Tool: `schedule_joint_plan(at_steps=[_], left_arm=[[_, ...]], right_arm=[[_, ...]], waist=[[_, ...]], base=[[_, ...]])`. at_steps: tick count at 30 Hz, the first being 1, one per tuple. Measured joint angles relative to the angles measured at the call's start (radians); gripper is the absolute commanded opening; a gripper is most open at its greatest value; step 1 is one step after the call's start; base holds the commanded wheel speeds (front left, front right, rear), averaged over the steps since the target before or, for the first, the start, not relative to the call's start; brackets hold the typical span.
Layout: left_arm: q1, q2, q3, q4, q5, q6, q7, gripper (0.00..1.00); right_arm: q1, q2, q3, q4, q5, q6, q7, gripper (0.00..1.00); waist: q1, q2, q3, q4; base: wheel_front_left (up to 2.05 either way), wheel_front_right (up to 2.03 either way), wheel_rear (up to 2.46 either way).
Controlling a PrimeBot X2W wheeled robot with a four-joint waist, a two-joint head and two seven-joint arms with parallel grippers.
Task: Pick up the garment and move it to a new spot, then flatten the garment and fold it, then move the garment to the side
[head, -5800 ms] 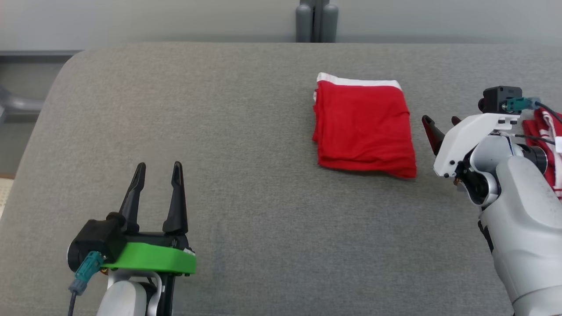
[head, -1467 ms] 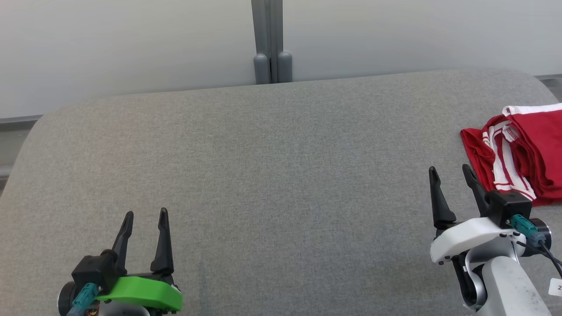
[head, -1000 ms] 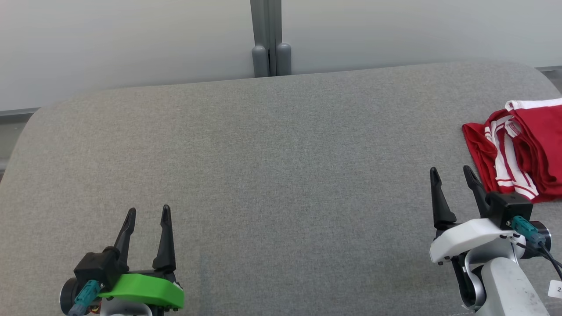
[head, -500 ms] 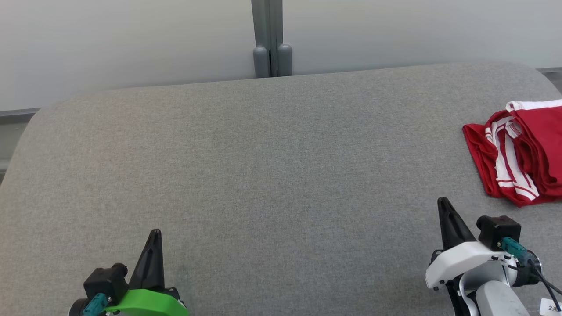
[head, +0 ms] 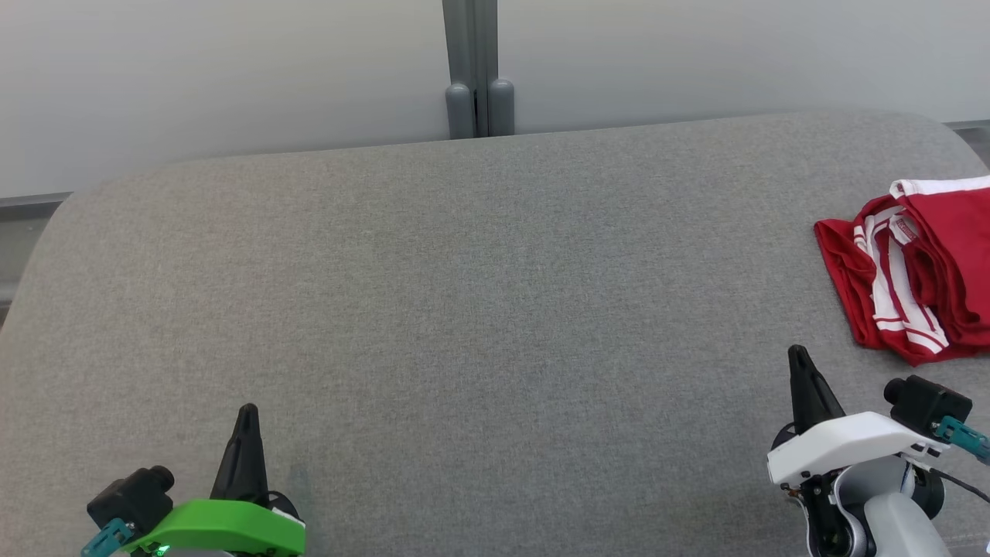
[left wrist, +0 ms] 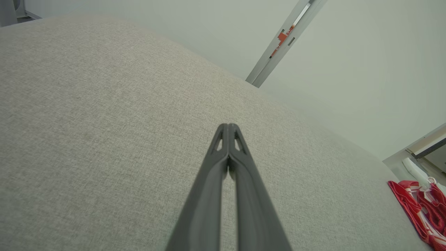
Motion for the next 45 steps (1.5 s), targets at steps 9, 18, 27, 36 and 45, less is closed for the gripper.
schedule_joint_plan(at_steps=[9,18,27,36,45], left_arm=[[-0.009,0.002,0.011,-0.008,-0.131,0.000,0.035,0.00],[-0.018,0.002,0.025,-0.013,-0.249,0.000,0.066,0.00],[-0.029,0.003,0.037,-0.020,-0.357,0.000,0.096,0.00],[-0.037,0.004,0.046,-0.026,-0.450,0.000,0.123,0.00],[-0.043,0.006,0.058,-0.032,-0.542,0.000,0.149,0.00]], right_arm=[[0.000,0.001,-0.007,-0.017,0.144,0.000,0.029,0.00],[0.001,0.001,-0.014,-0.031,0.270,0.000,0.059,0.00],[0.002,0.001,-0.020,-0.044,0.388,-0.001,0.083,0.00],[0.004,0.001,-0.025,-0.056,0.493,-0.001,0.106,0.00],[0.006,0.002,-0.030,-0.067,0.589,-0.001,0.130,0.00]], waist=[[0.0000,0.0000,-0.001,0.000],[0.0000,0.0000,-0.003,-0.001],[0.0000,0.0000,-0.004,-0.001],[0.0000,0.0000,-0.005,-0.002],[0.0001,0.0000,-0.007,-0.002]], base=[[0.00,0.00,0.00],[0.00,0.00,0.00],[0.00,0.00,0.00],[0.00,0.00,0.00],[0.00,0.00,0.00]])
